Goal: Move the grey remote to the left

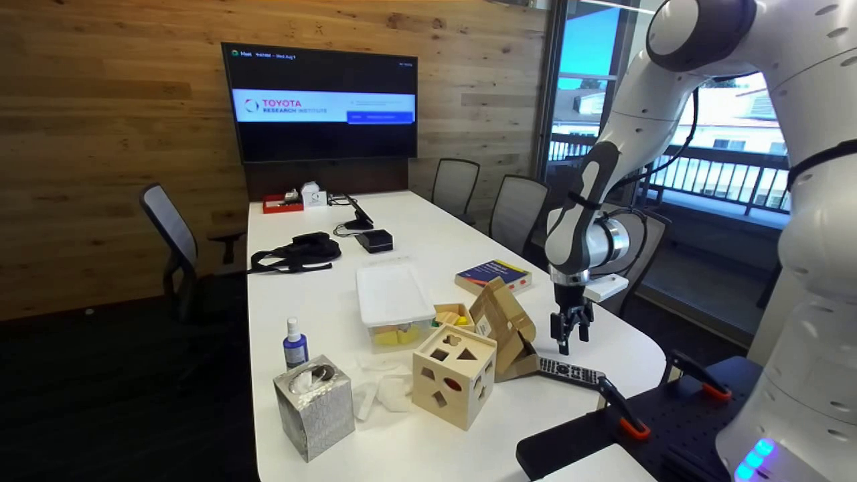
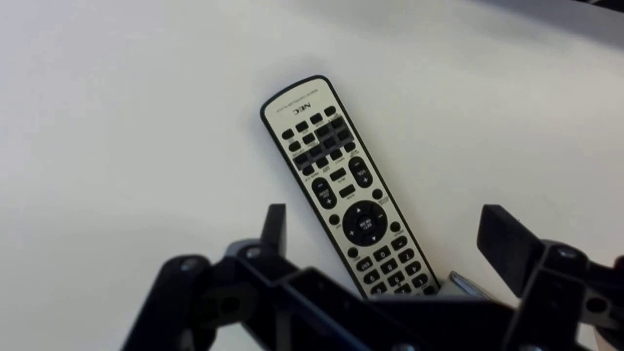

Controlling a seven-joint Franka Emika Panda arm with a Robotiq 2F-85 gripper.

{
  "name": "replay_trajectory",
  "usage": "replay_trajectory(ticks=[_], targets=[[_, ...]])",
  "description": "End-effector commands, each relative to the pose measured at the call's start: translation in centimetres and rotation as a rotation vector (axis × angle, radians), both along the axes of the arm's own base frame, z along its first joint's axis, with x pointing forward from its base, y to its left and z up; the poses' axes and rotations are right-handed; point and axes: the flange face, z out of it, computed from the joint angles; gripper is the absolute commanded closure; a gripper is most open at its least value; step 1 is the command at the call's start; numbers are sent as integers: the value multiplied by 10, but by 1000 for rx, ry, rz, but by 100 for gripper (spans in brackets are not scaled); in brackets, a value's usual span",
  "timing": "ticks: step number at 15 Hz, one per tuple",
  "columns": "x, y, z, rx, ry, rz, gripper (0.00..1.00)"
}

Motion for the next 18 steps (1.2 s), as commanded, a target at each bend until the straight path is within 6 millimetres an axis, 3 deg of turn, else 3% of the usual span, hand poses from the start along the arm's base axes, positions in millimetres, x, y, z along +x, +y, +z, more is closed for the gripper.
replay_trajectory(ticks=[1,6,12,13,14,18], targets=[[16,-1,-31,22,5,37,0],[24,0,-66,43,33,61,0],[17,3,-97,81,45,26,0],[16,3,-101,87,43,10,25],[15,1,-102,86,37,-3,26],[13,-3,-98,92,15,-35,55]])
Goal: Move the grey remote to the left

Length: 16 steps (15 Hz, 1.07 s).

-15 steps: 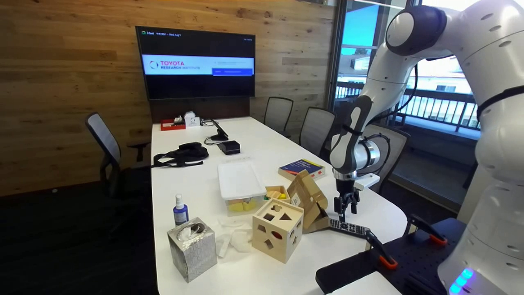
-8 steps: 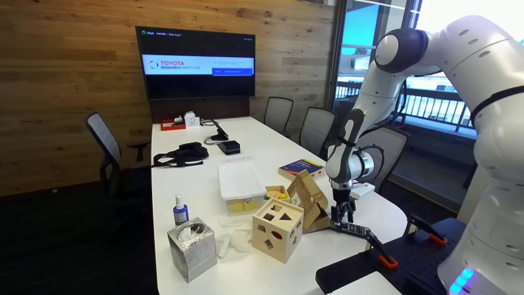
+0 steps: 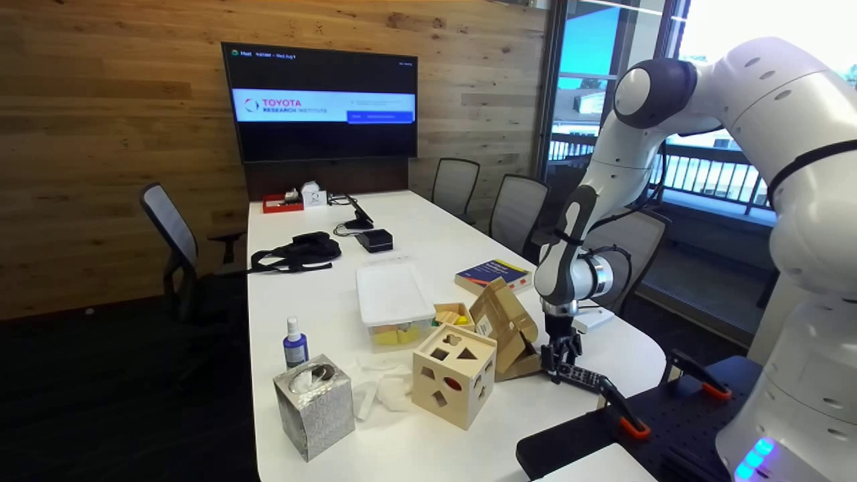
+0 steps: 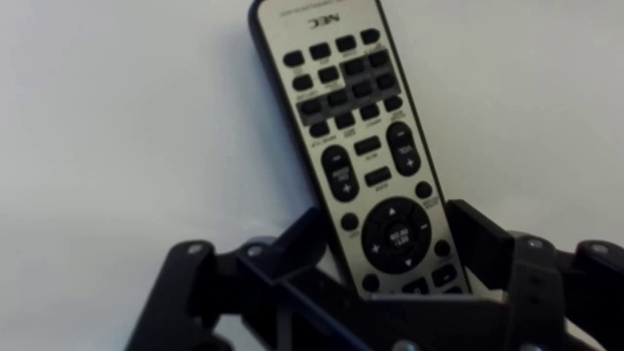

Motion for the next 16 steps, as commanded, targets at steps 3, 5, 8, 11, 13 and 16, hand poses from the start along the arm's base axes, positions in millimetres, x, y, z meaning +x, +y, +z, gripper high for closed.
replay_trajectory(ticks=[3,5,8,11,13,16], targets=[[-5,-1,1,14,-39,-44,77],[-10,-3,10,13,-52,-61,92],[-26,-13,30,1,-83,-114,98],[-52,-34,50,6,-101,-182,96],[-71,-51,68,5,-114,-227,96],[-88,-62,97,0,-130,-241,96]])
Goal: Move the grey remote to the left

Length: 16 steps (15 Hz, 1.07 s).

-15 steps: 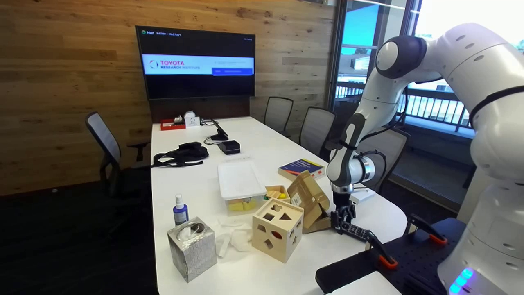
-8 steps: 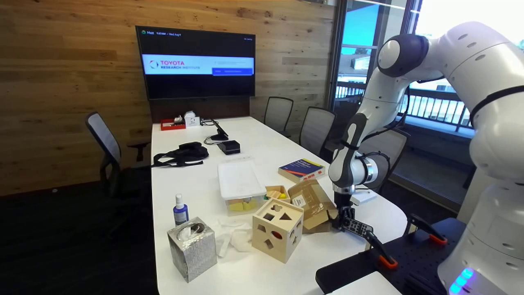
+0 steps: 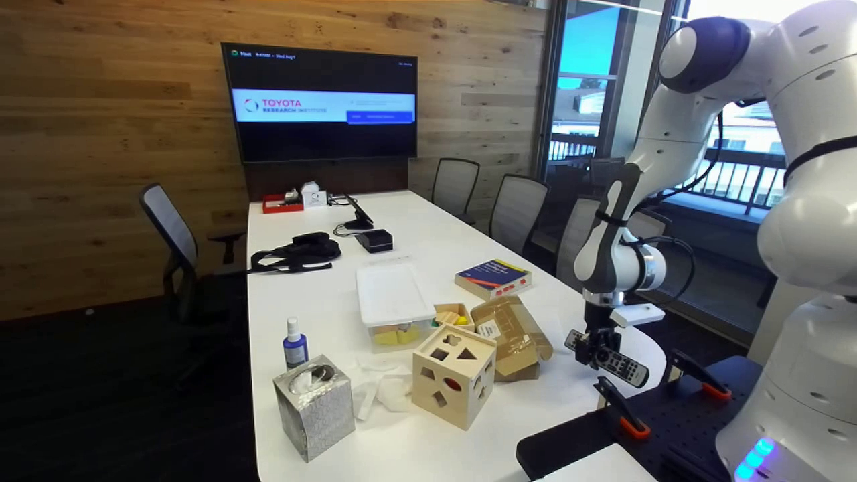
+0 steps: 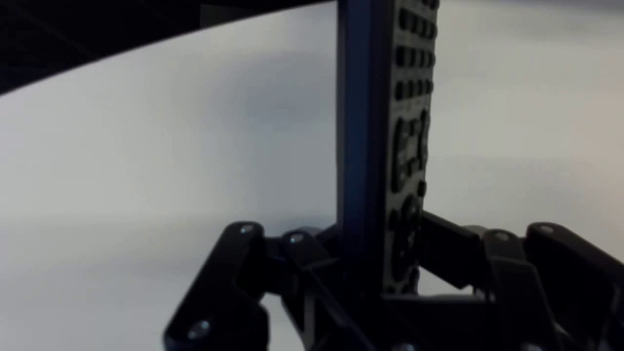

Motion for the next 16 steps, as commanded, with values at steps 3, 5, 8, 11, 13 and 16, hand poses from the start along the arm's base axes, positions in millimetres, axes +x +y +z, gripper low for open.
replay_trajectory(ticks=[3,5,8,11,13,16], targets=[[-9,17,69,-19,-50,104,96],[5,42,84,-21,-52,230,96],[20,88,102,-22,-20,384,96],[26,123,109,-22,38,536,96],[27,140,111,-6,77,641,96],[28,156,114,5,59,778,96]])
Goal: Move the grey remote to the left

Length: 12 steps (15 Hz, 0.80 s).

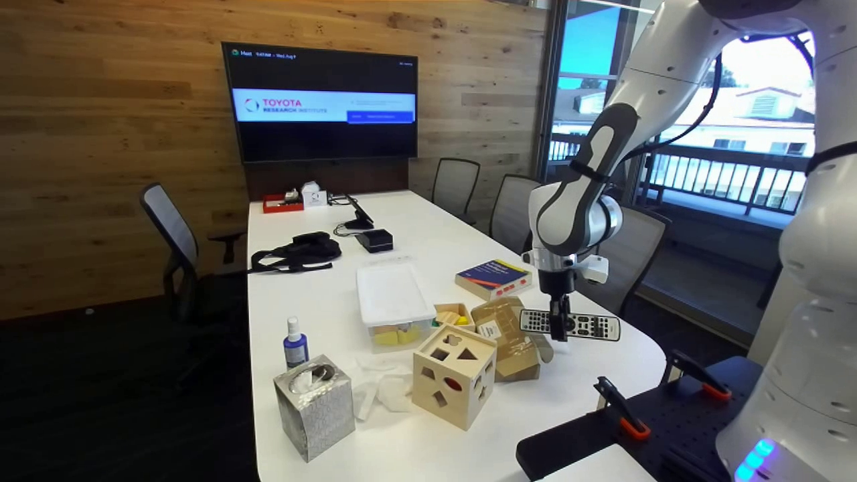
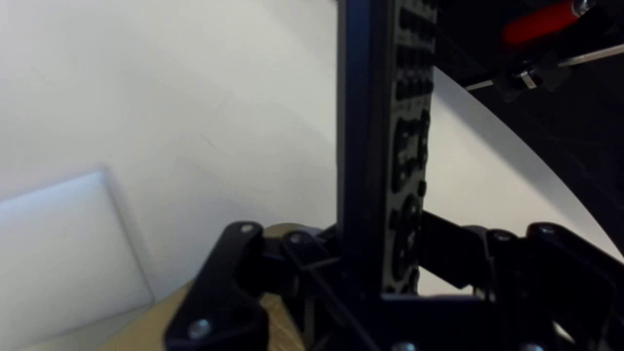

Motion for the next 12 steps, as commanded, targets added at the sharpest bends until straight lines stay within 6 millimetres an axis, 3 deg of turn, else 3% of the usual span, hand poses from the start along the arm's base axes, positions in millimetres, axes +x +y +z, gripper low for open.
replay_trajectory(ticks=[1,7,12], targets=[[3,13,12,15,-8,146,96],[16,48,19,52,-26,269,96],[33,103,30,62,-38,403,96]])
